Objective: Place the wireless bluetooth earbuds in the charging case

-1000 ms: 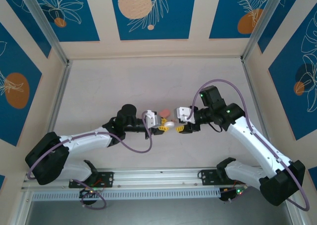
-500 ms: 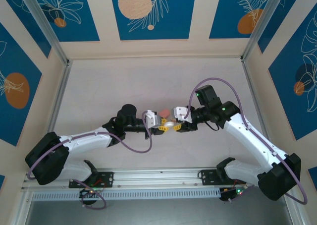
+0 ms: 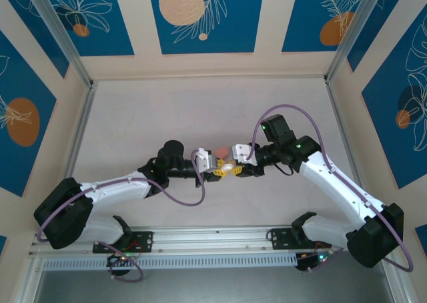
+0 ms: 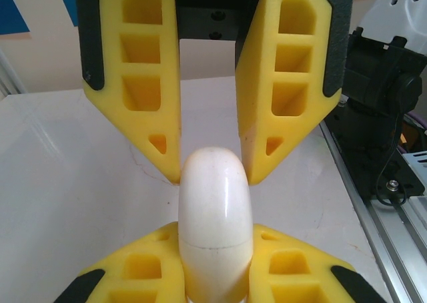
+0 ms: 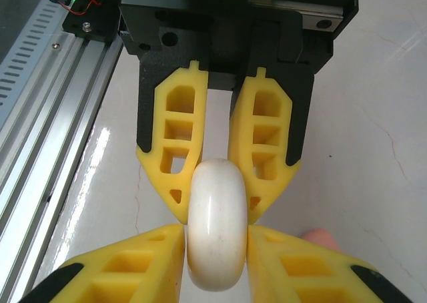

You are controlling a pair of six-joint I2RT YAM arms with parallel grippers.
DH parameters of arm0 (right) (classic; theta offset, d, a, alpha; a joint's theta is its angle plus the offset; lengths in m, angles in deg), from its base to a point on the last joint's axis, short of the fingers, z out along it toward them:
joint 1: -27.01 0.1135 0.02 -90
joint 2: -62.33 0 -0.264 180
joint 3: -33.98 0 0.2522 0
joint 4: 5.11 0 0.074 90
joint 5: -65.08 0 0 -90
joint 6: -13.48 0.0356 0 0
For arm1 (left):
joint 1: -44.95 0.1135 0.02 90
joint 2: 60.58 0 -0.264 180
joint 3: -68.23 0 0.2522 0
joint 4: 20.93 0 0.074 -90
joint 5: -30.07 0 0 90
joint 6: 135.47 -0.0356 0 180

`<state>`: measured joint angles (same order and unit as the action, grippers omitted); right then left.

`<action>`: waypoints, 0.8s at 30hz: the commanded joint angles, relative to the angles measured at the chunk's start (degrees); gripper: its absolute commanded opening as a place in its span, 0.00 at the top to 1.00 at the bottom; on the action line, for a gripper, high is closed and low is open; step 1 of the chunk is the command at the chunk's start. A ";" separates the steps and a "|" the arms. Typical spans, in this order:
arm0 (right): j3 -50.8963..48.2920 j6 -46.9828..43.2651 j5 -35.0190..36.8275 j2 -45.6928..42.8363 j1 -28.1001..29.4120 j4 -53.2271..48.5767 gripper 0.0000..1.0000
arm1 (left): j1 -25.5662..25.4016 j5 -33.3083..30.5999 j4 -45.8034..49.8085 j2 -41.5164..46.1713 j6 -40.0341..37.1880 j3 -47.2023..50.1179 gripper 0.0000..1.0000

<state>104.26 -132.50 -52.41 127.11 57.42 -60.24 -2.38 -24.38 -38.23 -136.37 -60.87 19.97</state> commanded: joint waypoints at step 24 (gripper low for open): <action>4.08 -3.50 -1.61 4.22 -10.96 -9.22 0.81 | -0.26 -10.76 3.31 3.70 -1.86 0.16 0.25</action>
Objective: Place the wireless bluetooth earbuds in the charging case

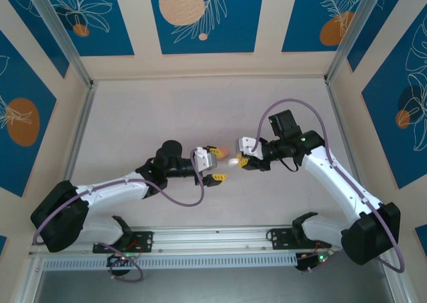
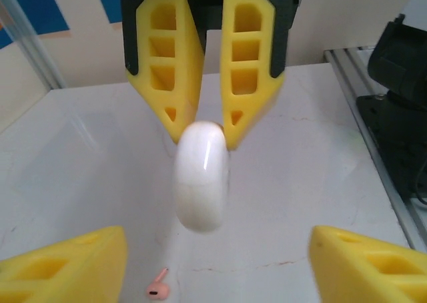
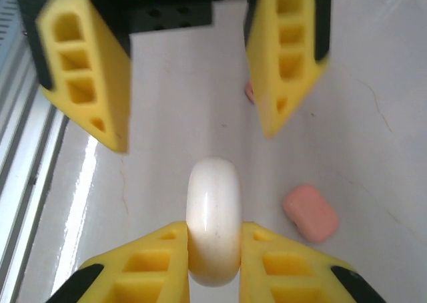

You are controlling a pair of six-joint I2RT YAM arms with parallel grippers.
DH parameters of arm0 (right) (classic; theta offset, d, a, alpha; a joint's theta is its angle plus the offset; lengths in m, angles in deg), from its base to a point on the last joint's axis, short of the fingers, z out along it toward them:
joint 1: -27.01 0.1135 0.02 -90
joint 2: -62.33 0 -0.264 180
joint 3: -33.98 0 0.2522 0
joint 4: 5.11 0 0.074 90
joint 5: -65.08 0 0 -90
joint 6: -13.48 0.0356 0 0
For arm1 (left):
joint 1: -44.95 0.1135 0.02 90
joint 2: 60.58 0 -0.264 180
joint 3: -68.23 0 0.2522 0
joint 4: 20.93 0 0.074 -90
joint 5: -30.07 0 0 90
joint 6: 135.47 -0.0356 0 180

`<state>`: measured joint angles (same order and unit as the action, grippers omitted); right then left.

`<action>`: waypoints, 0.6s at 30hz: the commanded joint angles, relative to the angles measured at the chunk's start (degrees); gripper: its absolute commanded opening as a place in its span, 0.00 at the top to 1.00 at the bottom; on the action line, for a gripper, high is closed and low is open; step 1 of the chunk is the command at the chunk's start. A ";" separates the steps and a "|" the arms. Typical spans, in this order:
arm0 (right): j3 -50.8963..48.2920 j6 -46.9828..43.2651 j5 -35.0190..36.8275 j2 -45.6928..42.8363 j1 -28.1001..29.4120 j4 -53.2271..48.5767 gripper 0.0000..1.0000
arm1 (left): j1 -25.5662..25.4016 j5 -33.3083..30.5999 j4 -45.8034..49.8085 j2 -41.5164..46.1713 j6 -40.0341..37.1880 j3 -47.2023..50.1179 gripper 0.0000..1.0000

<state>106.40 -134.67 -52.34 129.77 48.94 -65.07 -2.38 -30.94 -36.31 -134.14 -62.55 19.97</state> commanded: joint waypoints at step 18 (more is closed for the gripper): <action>8.14 -10.28 4.67 20.73 -16.46 -13.45 0.80 | -0.25 -16.18 10.48 1.17 0.29 -0.80 0.23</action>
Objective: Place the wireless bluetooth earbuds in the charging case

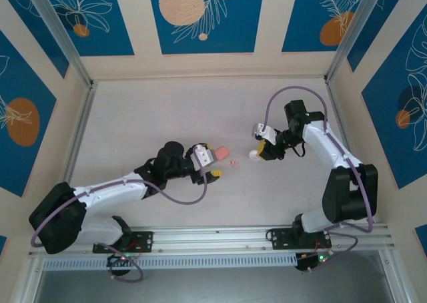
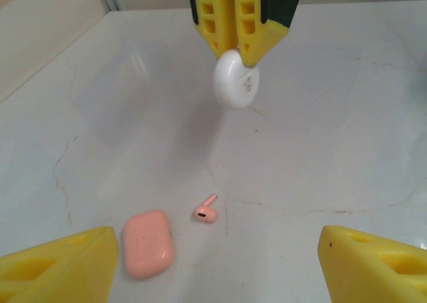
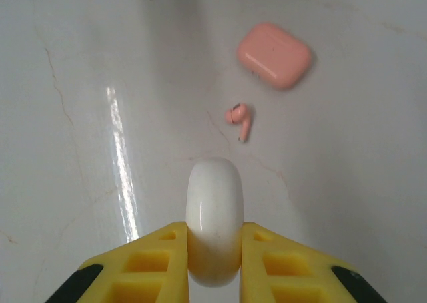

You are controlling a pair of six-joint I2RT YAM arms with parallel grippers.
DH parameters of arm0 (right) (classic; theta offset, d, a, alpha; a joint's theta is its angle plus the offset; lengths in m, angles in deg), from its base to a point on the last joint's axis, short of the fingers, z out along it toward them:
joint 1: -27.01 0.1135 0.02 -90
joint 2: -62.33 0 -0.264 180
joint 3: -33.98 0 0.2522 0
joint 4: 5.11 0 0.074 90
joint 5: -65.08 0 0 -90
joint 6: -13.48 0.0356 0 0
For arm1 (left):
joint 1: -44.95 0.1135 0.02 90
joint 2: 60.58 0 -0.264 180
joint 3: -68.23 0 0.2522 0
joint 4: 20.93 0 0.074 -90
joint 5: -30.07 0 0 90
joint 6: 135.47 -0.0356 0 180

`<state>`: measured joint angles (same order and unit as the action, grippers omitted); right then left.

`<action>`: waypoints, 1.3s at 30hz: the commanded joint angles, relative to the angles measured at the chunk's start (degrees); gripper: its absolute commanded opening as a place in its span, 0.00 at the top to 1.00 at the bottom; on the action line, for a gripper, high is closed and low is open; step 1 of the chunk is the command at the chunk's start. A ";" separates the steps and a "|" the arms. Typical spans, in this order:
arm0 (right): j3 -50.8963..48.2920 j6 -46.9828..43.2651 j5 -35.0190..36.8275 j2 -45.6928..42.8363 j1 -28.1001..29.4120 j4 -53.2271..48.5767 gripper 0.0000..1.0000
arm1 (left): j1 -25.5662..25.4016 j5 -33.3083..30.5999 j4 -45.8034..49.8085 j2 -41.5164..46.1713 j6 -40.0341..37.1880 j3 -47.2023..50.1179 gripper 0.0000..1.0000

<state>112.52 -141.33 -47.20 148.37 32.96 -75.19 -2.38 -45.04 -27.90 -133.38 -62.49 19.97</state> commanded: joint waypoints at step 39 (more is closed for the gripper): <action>20.37 -1.30 -1.90 35.25 -5.25 -9.21 0.56 | -0.22 -1.38 6.99 -11.53 0.49 -11.58 0.24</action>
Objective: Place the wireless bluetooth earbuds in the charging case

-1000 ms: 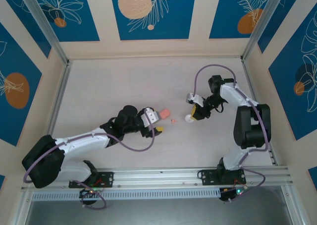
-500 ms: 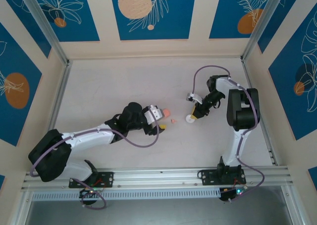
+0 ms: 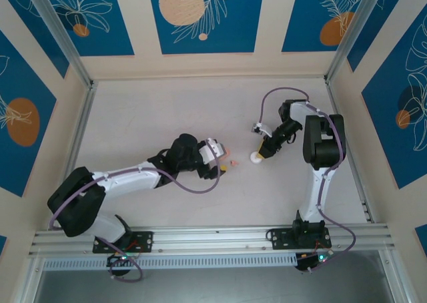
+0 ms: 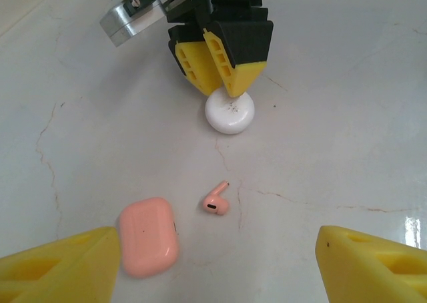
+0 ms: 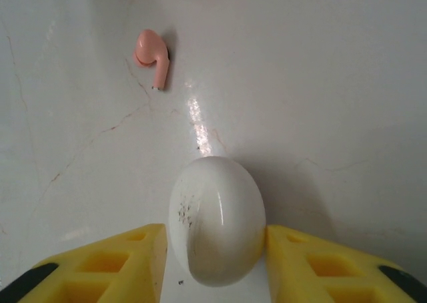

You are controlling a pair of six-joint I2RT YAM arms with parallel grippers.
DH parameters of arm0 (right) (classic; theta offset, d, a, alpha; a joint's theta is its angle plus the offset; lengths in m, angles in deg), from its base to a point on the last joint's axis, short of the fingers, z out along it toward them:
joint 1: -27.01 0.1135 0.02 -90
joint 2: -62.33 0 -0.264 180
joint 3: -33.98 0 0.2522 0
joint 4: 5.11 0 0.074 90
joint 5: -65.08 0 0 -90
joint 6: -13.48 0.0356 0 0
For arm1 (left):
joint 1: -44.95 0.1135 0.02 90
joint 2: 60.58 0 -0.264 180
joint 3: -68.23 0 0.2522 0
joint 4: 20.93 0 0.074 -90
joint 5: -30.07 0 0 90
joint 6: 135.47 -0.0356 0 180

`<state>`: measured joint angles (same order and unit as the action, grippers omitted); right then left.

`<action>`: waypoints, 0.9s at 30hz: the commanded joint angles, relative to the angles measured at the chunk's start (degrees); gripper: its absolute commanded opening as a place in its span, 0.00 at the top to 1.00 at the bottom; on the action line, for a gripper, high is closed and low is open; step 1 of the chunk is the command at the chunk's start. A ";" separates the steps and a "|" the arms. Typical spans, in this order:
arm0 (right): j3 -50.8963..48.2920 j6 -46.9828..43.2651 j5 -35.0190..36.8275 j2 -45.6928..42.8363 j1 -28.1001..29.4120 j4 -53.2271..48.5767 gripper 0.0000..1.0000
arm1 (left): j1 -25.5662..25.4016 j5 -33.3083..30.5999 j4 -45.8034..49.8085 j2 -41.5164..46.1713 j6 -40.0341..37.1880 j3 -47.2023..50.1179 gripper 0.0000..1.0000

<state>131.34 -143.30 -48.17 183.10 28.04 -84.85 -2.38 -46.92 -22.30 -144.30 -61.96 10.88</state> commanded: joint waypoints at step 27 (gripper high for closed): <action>-14.57 40.14 -14.90 -31.47 1.08 36.89 0.49 | 0.23 -2.32 42.24 -9.07 14.80 -30.66 0.22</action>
<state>119.60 -114.12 -59.53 153.79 29.23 -55.63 -2.34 -50.54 7.73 -151.04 -51.04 -14.41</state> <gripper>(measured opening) 0.511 0.777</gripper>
